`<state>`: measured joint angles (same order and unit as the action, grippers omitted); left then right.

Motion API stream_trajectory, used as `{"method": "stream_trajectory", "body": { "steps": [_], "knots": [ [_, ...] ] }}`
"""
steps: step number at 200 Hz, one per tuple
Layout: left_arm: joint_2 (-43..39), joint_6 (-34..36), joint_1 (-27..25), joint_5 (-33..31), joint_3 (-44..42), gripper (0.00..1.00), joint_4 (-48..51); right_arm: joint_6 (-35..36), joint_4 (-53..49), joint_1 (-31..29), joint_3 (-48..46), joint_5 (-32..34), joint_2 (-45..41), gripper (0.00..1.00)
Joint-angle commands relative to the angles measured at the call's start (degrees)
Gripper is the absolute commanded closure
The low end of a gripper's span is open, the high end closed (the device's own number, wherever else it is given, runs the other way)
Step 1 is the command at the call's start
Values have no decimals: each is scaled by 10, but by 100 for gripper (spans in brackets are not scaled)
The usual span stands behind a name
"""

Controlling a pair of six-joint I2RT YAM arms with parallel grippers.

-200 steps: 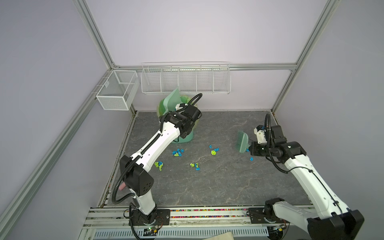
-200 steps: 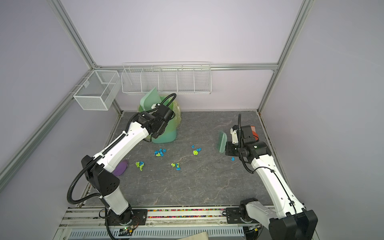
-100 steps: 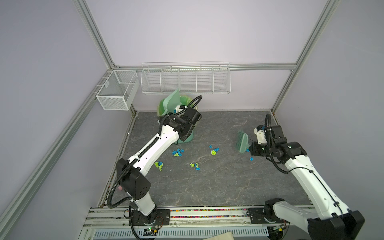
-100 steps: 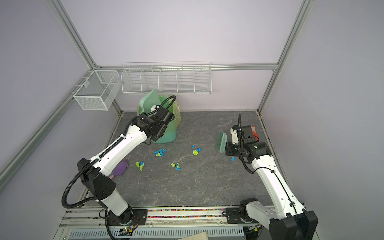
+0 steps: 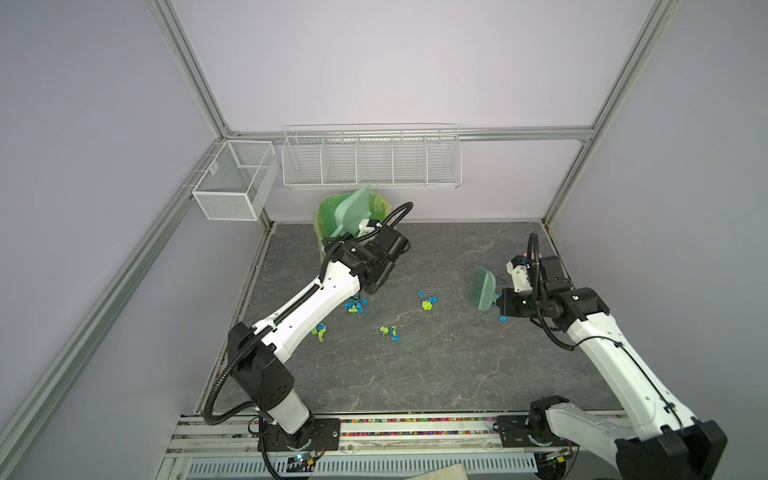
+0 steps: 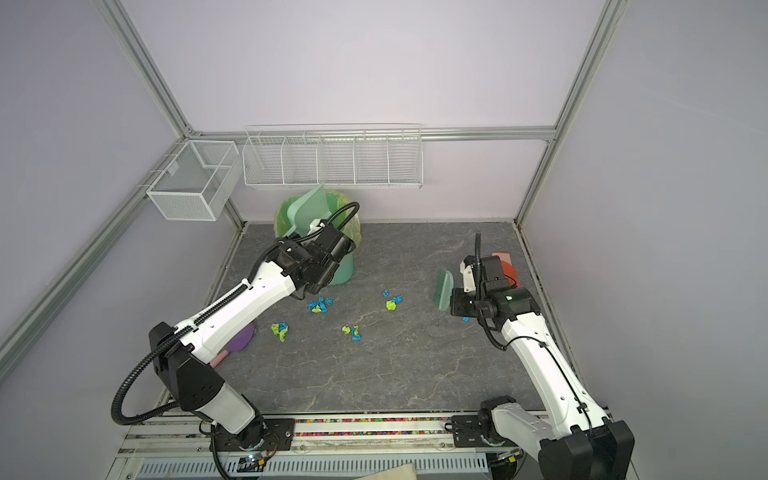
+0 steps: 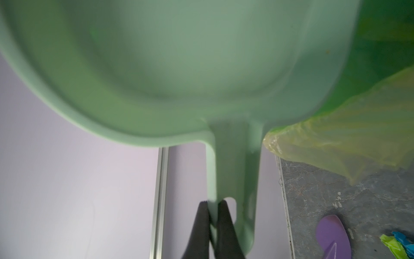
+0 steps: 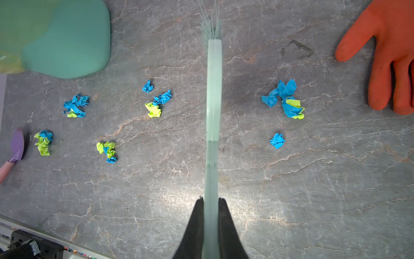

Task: Sweep away the paper scraps from the table
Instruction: 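Tip the dustpan over the wastebasket with the left gripper to empty scraps, then carry the empty dustpan back toward the scraps while the right brush moves nearer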

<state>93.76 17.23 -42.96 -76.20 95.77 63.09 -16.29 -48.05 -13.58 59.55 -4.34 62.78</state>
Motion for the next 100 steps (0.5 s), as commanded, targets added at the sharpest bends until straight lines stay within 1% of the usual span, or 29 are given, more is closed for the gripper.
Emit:
{"method": "stream_trajectory", "body": {
  "steps": [1,20,64,81,100],
  "knots": [
    [7,-67,3,38,50,100,58,2,18,3,-2,-8,-11,93],
    [7,-88,4,55,67,100,78,6,12,3,4,-20,-8,93],
    [5,-116,10,88,104,100,111,14,-3,3,10,-23,-6,93],
    [11,-142,10,127,131,100,139,19,-12,3,19,-18,-3,93],
    [13,-158,9,145,155,100,159,27,-27,3,36,-9,5,93]
  ]
}}
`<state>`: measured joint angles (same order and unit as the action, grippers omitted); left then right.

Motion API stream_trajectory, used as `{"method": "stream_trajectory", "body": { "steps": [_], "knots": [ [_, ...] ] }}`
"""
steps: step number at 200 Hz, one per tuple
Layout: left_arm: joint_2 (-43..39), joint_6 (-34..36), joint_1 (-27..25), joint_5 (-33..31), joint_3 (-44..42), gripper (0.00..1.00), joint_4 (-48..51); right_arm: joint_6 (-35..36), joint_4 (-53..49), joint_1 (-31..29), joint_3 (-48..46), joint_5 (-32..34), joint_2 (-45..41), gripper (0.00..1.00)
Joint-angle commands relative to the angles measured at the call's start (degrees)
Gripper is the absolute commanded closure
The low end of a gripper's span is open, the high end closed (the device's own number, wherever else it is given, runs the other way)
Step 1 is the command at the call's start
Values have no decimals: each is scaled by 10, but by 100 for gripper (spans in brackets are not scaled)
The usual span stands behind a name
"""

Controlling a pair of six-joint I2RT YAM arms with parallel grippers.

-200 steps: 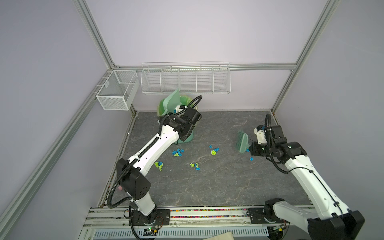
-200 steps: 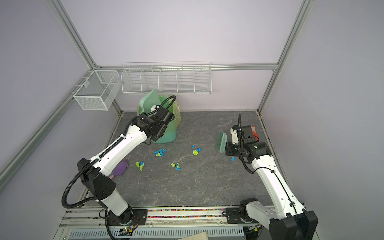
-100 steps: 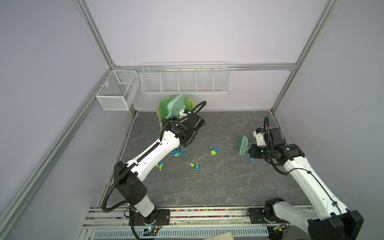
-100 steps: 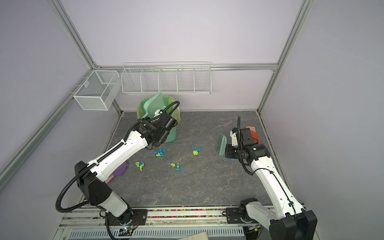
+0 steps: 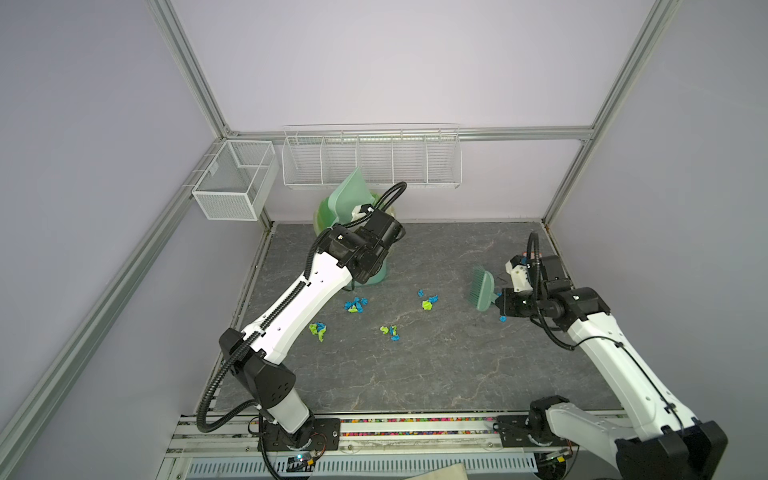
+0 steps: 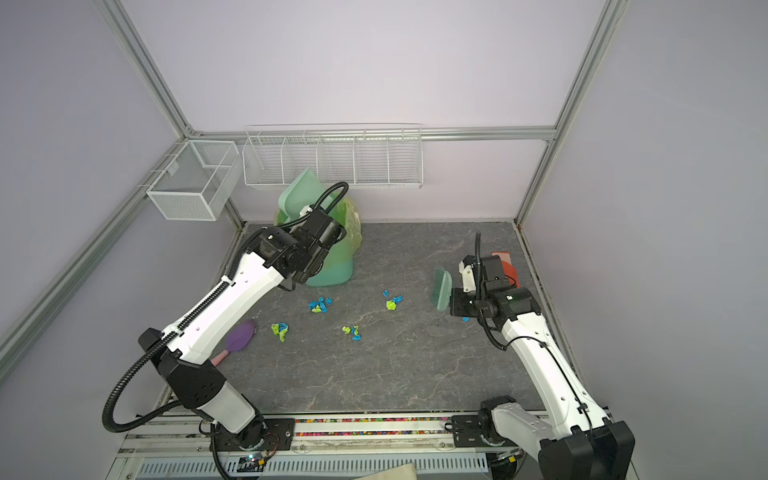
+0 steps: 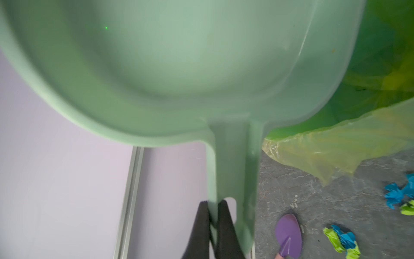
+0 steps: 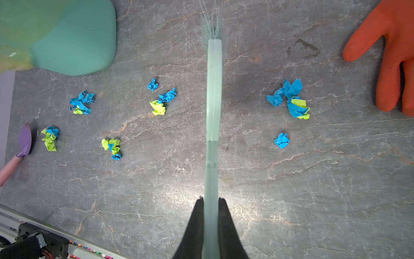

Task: Sweep away the paper scraps from the table
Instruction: 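Carry the empty dustpan back toward the scraps while the right brush moves nearer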

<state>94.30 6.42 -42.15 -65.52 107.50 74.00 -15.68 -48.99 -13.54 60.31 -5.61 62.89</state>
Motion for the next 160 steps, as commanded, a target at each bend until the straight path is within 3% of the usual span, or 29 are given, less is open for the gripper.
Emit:
{"method": "stream_trajectory", "body": {
  "steps": [1,36,71,136,160],
  "knots": [
    [7,-50,2,39,39,100,51,22,-18,3,30,4,5,93],
    [2,-82,-2,88,75,100,86,35,-44,5,57,15,22,93],
    [11,-104,-41,126,82,100,106,53,-92,8,89,22,43,93],
    [15,-117,-60,259,96,100,105,103,-140,22,142,66,42,93],
    [8,-116,-65,356,86,100,92,115,-154,44,148,67,46,93]
  ]
}}
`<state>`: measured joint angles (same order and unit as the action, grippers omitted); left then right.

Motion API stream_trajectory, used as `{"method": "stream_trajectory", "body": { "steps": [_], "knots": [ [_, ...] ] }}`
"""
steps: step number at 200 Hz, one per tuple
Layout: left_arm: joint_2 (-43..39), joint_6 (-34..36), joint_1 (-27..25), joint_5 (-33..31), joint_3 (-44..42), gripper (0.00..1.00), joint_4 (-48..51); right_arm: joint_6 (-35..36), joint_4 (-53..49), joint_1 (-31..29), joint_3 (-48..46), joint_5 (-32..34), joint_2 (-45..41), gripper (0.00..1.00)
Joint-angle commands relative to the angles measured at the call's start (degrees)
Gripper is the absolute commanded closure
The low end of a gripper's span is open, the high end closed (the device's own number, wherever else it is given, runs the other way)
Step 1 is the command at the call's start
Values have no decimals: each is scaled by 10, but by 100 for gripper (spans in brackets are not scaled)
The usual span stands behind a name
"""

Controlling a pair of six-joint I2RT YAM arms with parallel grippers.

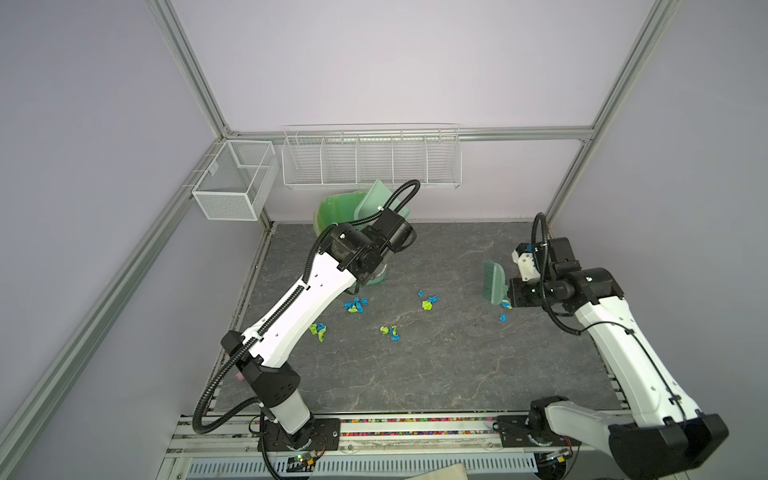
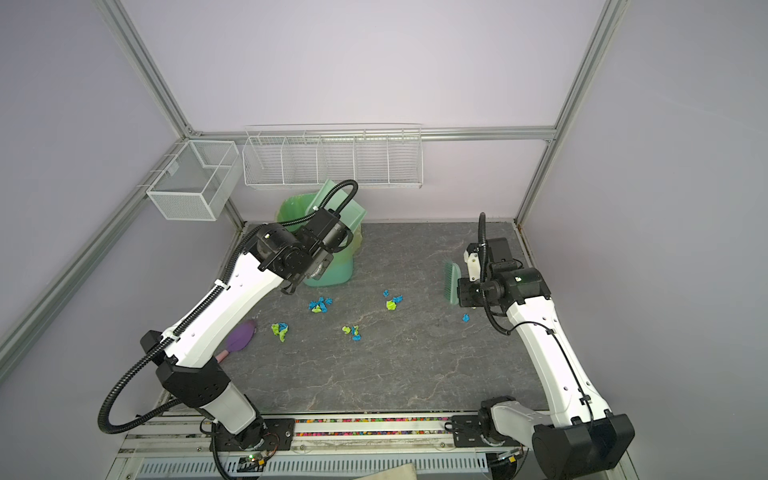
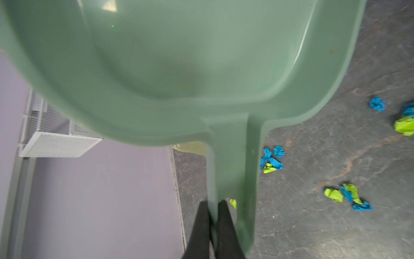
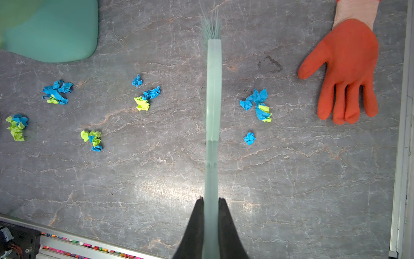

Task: Sweep away the paper scraps from the table
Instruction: 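Carry the empty dustpan back toward the scraps while the right brush moves nearer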

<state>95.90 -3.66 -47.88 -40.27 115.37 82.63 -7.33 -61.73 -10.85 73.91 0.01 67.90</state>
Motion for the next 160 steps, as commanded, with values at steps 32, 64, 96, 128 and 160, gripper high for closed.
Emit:
{"method": "stream_trajectory", "body": {
  "steps": [32,64,96,128,160],
  "knots": [
    [-21,-30,-17,224,-34,100,-47,44,-58,27,22,16,11,93],
    [-5,-41,-45,276,-58,100,-71,47,-103,33,41,78,26,93],
    [29,-47,-65,315,-56,100,-67,75,-99,50,50,67,6,93],
    [40,-48,-73,371,-76,100,-104,87,-112,66,63,89,15,94],
    [66,-42,-80,403,-78,100,-109,84,-126,73,82,100,42,94]
  ]
}}
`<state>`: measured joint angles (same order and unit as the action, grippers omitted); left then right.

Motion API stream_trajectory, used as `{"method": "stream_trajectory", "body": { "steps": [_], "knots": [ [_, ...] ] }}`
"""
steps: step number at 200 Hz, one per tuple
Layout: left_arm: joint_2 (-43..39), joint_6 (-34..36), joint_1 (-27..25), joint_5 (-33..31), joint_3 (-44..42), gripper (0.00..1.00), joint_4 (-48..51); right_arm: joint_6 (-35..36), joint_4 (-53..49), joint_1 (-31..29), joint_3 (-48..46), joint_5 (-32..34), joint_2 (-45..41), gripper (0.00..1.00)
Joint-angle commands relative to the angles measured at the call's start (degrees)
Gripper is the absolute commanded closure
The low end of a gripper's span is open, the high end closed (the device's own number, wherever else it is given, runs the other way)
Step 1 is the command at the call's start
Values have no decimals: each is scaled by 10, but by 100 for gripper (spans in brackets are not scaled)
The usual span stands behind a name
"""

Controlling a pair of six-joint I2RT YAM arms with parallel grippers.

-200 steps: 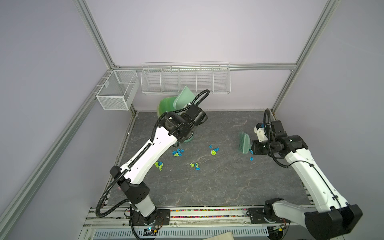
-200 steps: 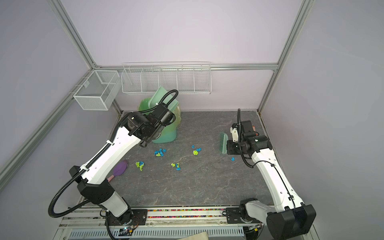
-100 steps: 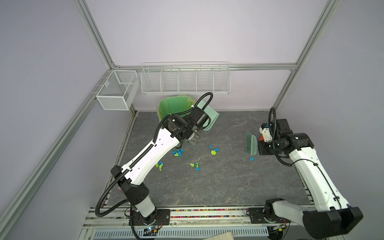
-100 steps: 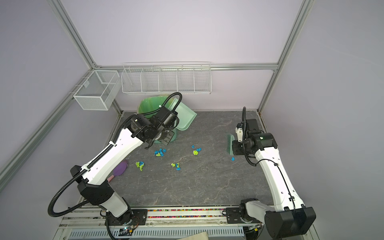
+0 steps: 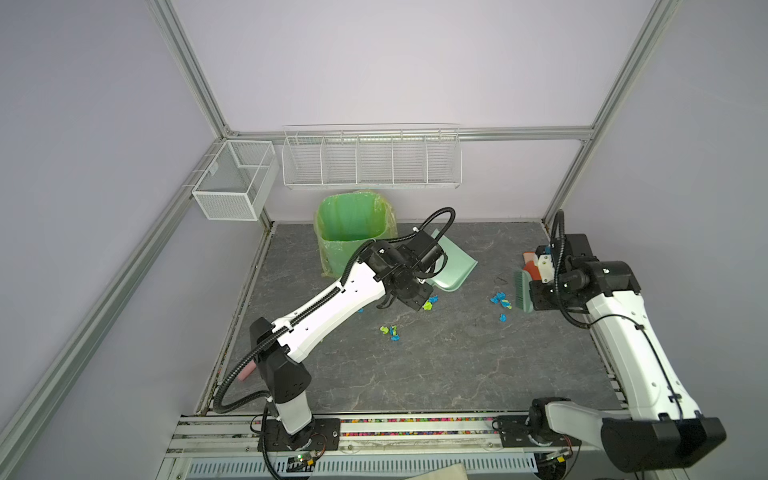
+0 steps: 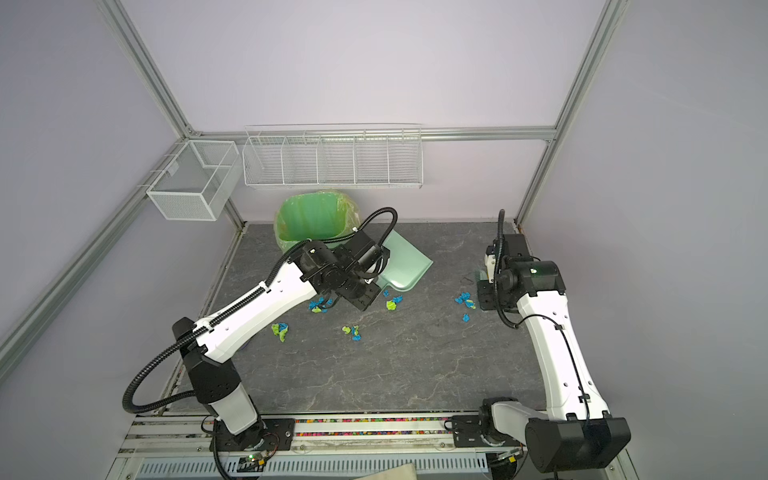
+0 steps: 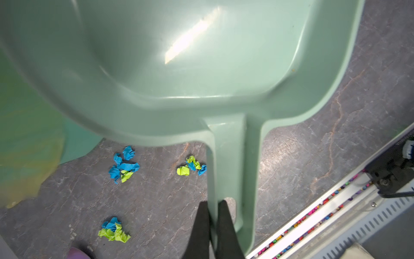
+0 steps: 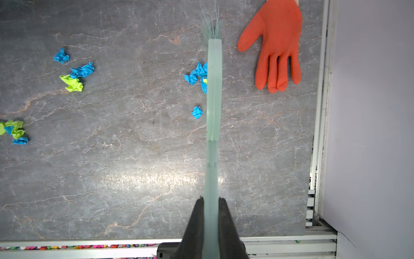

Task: Sweep away the paper scraps from the table
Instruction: 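Carry the empty dustpan back toward the scraps while the right brush moves nearer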

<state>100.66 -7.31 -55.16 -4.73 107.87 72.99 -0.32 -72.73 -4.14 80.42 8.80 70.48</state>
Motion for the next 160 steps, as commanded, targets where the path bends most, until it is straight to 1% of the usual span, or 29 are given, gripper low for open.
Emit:
{"method": "stream_trajectory", "body": {
  "steps": [1,24,49,79,114,160],
  "knots": [
    [19,-5,-8,48,-3,100,-13,14,-16,6,17,12,17,93],
    [29,-5,-16,72,-17,100,-28,13,-24,7,26,-3,35,93],
    [42,-7,-31,97,-30,100,-38,15,-48,8,38,6,57,93],
    [70,-2,-48,100,-37,100,-41,14,-51,10,32,19,65,93],
    [106,7,-49,93,-43,100,-51,15,-45,18,16,16,65,93],
    [169,19,-50,96,-10,100,-49,20,-41,39,13,8,75,93]
  ]
}}
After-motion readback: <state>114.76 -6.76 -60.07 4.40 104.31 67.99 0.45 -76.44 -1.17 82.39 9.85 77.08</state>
